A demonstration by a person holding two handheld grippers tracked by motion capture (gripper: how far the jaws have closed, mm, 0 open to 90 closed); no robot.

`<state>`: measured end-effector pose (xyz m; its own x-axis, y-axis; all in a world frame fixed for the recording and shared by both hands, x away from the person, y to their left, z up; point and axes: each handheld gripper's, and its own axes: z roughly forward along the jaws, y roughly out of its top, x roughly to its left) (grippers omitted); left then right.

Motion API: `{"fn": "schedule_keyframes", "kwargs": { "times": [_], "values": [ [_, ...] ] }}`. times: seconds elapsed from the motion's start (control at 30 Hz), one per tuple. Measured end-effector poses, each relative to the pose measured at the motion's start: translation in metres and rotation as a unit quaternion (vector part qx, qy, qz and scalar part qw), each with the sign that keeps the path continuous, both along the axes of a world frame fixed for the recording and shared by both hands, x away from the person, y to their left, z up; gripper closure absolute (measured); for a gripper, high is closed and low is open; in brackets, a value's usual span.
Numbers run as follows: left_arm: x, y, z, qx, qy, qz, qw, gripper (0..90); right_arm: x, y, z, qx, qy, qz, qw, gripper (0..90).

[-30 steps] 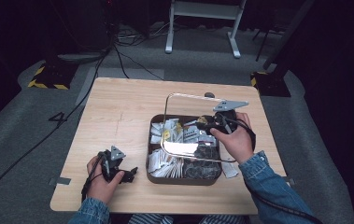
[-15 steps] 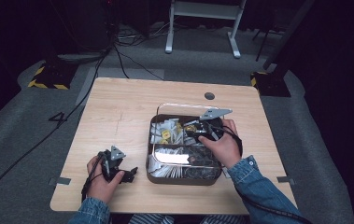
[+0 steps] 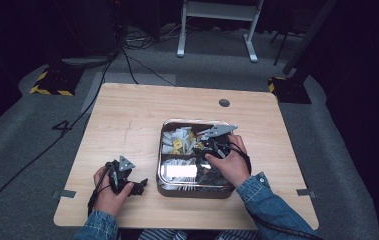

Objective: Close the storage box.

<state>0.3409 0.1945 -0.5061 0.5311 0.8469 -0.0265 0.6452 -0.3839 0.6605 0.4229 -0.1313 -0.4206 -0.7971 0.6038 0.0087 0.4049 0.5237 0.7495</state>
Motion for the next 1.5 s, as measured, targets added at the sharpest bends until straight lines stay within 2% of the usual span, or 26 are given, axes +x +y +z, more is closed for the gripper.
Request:
{"fn": "schedule_keyframes", "kwargs": {
  "times": [0.43,0.8,0.9,1.07,1.5],
  "values": [
    [0.001,-0.001,0.0,-0.001,0.0,0.0,1.0,0.0,-0.005,0.006,-0.013,-0.007,0.005,-0.001,1.0,58.6],
    [0.001,-0.001,0.0,-0.001,0.0,0.0,1.0,0.0,-0.007,0.006,-0.015,-0.009,0.002,-0.004,0.9999,58.6],
    [0.001,-0.001,0.0,-0.001,0.0,0.0,1.0,0.0,-0.008,0.005,-0.016,-0.016,0.0,-0.006,0.9999,58.6],
    [0.001,-0.001,0.0,-0.001,-0.001,0.0,1.0,0.0,-0.008,0.003,-0.019,-0.007,-0.003,-0.005,1.0,58.5],
    [0.001,-0.001,0.0,-0.001,0.0,0.0,1.0,0.0,-0.008,0.004,-0.019,-0.006,-0.003,-0.004,1.0,58.3]
  ]
}}
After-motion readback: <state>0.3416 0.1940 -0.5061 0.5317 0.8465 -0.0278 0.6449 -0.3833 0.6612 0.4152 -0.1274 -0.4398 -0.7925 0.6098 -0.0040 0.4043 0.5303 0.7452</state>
